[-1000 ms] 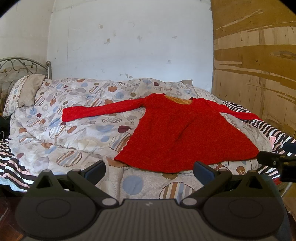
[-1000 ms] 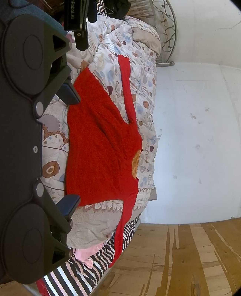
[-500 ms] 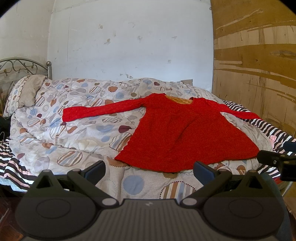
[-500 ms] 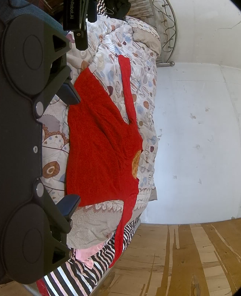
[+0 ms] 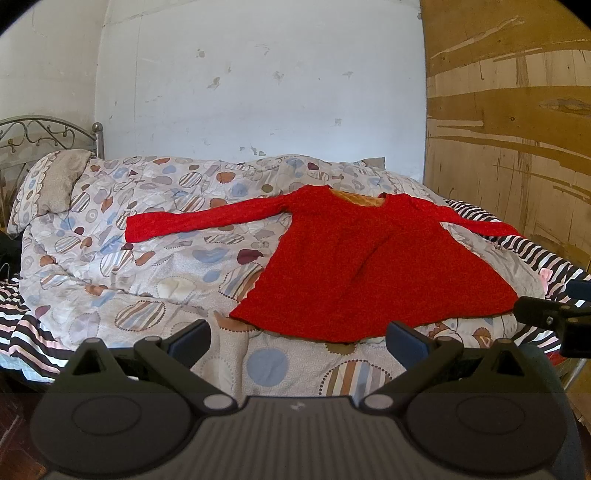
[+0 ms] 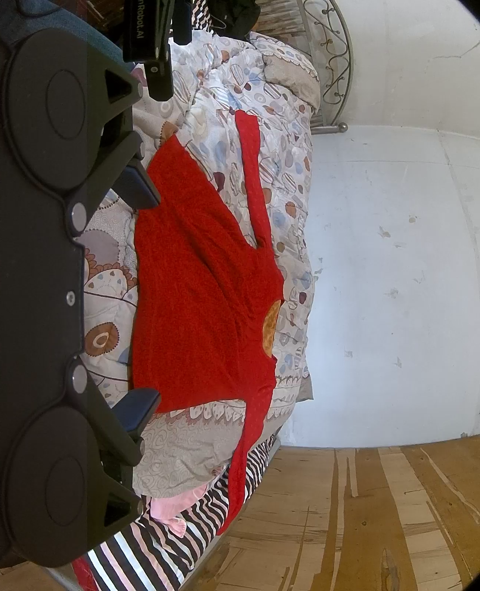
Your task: Fold small clothes
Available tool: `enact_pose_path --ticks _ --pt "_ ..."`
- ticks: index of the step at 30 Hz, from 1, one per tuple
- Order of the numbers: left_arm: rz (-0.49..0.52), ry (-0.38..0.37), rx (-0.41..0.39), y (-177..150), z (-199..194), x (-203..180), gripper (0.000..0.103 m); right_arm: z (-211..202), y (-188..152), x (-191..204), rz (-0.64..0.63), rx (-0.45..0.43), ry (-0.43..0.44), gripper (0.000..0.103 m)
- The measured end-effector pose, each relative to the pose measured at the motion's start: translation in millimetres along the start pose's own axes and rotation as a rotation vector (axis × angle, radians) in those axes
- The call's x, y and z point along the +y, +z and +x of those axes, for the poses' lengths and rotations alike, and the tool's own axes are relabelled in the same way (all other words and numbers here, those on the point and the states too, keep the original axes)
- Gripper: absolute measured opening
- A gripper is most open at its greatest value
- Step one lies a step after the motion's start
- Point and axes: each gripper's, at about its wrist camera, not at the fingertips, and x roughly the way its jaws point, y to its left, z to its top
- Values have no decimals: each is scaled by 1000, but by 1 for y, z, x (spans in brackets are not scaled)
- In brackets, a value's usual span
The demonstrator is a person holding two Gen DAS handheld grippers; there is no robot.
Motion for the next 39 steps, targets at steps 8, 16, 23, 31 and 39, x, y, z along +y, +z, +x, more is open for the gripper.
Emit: enact_pose_path --ticks 8,16,23,31,39 --pt "1 1 0 0 0 0 103 0 0 0 0 1 0 103" --pt "2 1 2 0 0 0 103 0 0 0 1 1 0 103" --pt "0 1 6 -2 -6 7 103 1 -1 -1 2 5 -1 103" --pt "2 0 19 -6 -3 10 103 4 -8 2 -2 33 -5 103" --pt "2 15 85 -2 14 9 103 11 -6 1 -5 90 -19 103"
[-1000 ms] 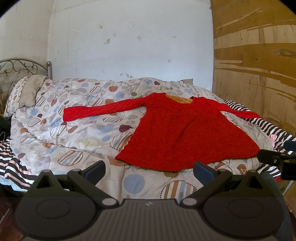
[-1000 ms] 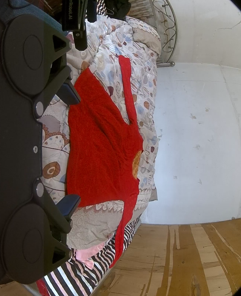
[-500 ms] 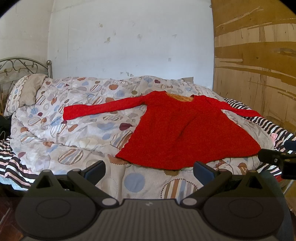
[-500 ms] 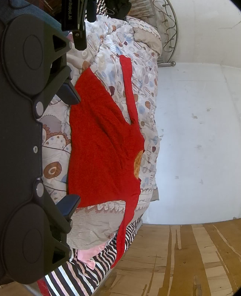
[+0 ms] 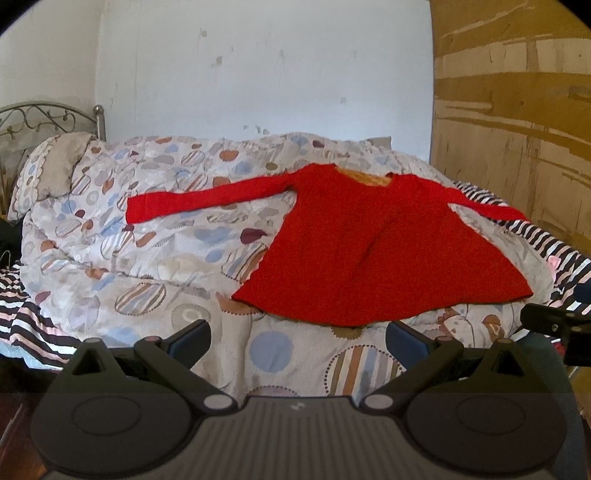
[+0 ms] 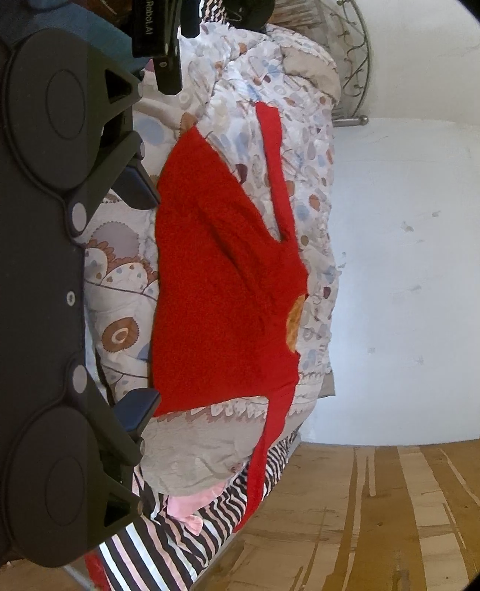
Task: Fold small clothes
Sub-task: 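Move the right tool toward the sweater sleeve beside the striped blanket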
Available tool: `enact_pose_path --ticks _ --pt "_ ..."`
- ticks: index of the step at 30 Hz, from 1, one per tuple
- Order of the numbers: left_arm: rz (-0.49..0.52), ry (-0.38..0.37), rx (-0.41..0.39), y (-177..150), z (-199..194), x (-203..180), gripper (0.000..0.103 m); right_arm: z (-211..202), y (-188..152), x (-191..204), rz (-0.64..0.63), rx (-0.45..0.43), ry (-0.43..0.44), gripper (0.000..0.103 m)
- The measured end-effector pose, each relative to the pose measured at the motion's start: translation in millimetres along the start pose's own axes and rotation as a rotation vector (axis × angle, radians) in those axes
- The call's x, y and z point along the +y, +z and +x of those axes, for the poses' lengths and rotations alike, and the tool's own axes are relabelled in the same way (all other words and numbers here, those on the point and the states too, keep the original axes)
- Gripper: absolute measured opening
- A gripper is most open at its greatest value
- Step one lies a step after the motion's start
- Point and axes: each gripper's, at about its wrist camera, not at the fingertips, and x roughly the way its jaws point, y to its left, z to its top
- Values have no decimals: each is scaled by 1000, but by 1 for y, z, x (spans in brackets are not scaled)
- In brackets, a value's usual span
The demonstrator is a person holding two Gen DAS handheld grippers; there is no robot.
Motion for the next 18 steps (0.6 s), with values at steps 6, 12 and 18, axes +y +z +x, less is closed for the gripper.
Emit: enact_pose_path --ticks 6,12,18 --pt "11 -7 29 18 11 5 103 5 4 -8 15 26 -7 103" --pt "39 -19 26 52 29 7 103 14 12 -18 23 54 -3 103" --pt "68 -22 31 87 62 -3 103 33 25 -32 28 65 -11 103"
